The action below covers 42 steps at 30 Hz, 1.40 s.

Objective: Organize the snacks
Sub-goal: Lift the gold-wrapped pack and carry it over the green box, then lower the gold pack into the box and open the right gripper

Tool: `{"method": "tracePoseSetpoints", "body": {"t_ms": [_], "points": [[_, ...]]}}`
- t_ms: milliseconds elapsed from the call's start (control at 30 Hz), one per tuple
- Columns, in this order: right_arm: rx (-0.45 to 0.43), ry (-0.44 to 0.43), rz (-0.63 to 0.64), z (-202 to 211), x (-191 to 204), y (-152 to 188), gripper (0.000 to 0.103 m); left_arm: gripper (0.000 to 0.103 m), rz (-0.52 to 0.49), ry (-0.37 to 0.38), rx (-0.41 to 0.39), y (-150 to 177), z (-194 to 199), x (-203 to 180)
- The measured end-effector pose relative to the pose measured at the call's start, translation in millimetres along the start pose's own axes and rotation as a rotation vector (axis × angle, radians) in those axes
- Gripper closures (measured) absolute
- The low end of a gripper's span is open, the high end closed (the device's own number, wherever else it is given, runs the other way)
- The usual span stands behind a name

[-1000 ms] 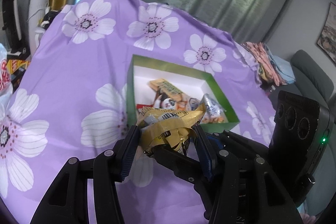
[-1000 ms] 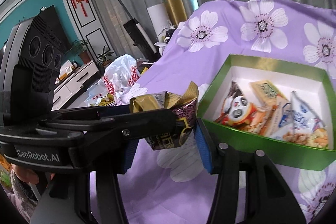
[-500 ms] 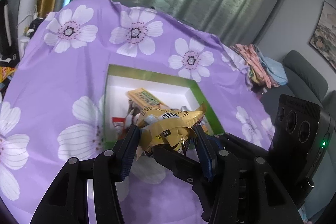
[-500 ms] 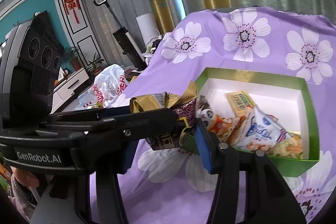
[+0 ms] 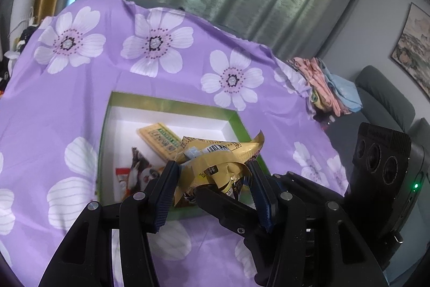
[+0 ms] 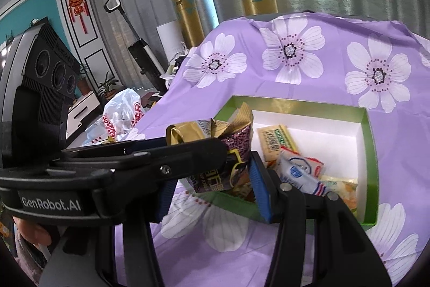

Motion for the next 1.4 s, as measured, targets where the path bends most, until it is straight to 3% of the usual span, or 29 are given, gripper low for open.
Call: {"method": "tracePoseSetpoints", "body": {"t_ms": [467,1400], "points": [[0.047,0.077,0.022,-12.8,-26.5,-9.9,0.051,0.05,0.067,0.056,0.012,-9.5,-31.7,3.1],[0.185,0.153,0.042,-48.8,-53.8,3.2,0.051,0.05,0.131,0.013,0.099,2.4,-82.0,17.5]]}}
Point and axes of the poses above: each gripper's, at about its wrist camera, not at the fingertips, and z roughly against the way its jaws point, x to its left, y to its underside, the point moved 7 cm from there along -z, roughly the way its jaws point, and after that the axes turned 2 degrees about x, right-handed, at the moved point
